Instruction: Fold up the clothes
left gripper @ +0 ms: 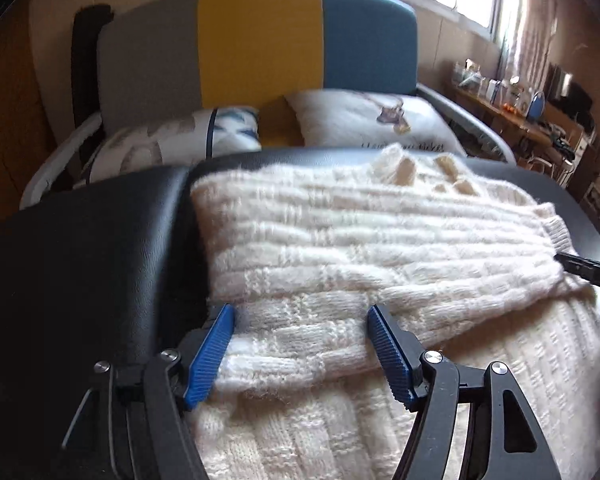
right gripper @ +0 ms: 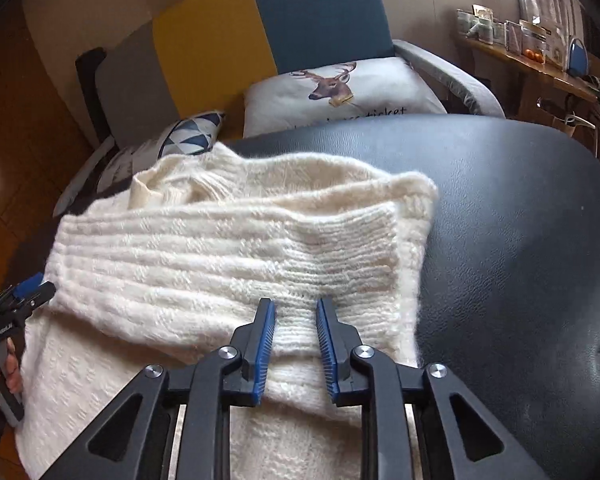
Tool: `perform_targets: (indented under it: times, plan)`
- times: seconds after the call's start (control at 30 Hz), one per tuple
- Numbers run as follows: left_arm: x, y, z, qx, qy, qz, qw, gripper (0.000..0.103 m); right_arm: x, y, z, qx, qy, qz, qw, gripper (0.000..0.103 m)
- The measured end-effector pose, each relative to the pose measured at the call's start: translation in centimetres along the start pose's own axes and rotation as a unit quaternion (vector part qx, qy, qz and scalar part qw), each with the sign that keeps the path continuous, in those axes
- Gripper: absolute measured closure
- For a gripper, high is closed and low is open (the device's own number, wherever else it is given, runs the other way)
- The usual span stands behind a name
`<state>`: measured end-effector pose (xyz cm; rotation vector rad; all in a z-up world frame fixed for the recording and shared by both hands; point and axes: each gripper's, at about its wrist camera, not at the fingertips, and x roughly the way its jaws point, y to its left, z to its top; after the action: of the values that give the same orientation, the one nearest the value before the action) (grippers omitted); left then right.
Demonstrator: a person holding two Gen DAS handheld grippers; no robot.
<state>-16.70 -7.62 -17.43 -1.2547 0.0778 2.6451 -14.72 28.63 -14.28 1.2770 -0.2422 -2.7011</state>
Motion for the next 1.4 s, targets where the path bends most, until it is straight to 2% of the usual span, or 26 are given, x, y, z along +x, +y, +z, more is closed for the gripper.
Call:
perform_targets:
  times: [0.17,0.27,0.33,0.43,0.53,0.63,0.7,0.8,0.93,1.03,1.27,1.37,1.4]
  plan:
    - [-0.1,1.0,0.0,-0.028,0.004,-0.015,0.9995,0.029,0.1,-0.6,-0.1,0.01,-0.006,0.011,1.0,0.082]
    - [-2.3,1.4,-0.9,-0.061,0.004,-0.018,0.998,0.029,-2.0,-1.7,-0.4,0.042,0.003,0.028,0.999,0.08]
    - [-4.7,2.3,-2.3,-0.088,-0.011,-0.034,0.9955,0.029,-4.4,-3.4,-1.8,0.071,-0.001,0.062,0.996,0.08]
    - [-8.4,3.1,-5.5,-0.128,-0.024,-0.064,0.9895,0.029,-8.2,-5.7,-5.5,0.12,0.007,0.109,0.987,0.078]
    - [-11.0,3.6,-9.4,-0.142,-0.021,-0.068,0.9873,0.029,-11.5,-8.0,-10.4,0.17,0.04,0.147,0.973,0.076]
    - [-12.6,4.2,-12.7,-0.15,-0.007,-0.073,0.9859,0.029,-13.8,-8.8,-15.5,0.189,0.08,0.194,0.959,0.073]
    - [-13.5,4.6,-14.5,-0.155,0.006,-0.081,0.9846,0.029,-14.9,-8.6,-18.3,0.19,0.105,0.21,0.953,0.073]
    - [-14.8,5.0,-16.7,-0.156,0.015,-0.103,0.9822,0.03,-15.9,-8.4,-20.8,0.209,0.111,0.253,0.938,0.072]
    - [-15.9,4.9,-18.5,-0.148,0.029,-0.146,0.9778,0.029,-15.1,-7.8,-21.5,0.212,0.119,0.303,0.922,0.072]
    - [-16.1,4.8,-19.4,-0.145,0.038,-0.158,0.976,0.029,-14.0,-7.5,-21.1,0.22,0.109,0.324,0.914,0.072]
    - [-16.2,4.5,-20.1,-0.152,0.035,-0.186,0.97,0.031,-13.9,-6.3,-20.4,0.205,0.116,0.318,0.918,0.072]
    - [-16.1,3.7,-19.9,-0.138,0.033,-0.194,0.9708,0.031,-13.5,-5.9,-20.3,0.208,0.12,0.323,0.915,0.072]
    - [-16.1,3.4,-19.9,-0.129,0.03,-0.188,0.9733,0.031,-13.3,-5.8,-20.2,0.214,0.12,0.322,0.914,0.072]
